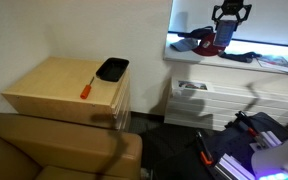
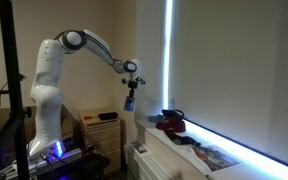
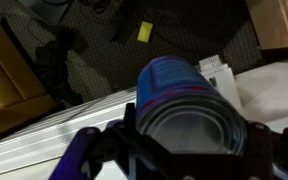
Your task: Pick up the object from the shelve and put it on the black tray on the left
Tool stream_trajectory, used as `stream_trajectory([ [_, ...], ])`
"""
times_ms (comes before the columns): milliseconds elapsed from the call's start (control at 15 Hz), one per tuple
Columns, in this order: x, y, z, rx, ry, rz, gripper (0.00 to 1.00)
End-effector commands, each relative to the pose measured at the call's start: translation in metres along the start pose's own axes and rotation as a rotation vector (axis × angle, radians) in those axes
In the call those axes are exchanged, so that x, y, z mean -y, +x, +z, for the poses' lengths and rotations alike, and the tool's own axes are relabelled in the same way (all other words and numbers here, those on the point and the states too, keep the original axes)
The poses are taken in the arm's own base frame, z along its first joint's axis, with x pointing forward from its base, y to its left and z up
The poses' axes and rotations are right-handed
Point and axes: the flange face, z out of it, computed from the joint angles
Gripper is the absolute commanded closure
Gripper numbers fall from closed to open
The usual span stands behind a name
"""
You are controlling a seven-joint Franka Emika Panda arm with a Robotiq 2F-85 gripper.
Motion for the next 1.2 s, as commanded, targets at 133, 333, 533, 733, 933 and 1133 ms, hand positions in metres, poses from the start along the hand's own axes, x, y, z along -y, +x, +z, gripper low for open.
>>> stream_trajectory([
  [133, 0.006, -0.028, -0.008, 0.014, 0.029, -0.079, 0.18],
  [333, 0.011, -0.029, 0.005, 0.025, 0.004, -0.101, 0.43],
  [533, 0.079, -0.086, 0.02, 0.009, -0.03, -0.286, 0.43],
  [733, 0.151, -0.146, 0.027, -0.022, -0.045, -0.45, 0.43],
  [933, 0.235, -0.206, 0.016, -0.072, 0.01, -0.615, 0.43],
  [1133, 0.283, -0.236, -0.009, -0.082, 0.077, -0.706, 0.43],
])
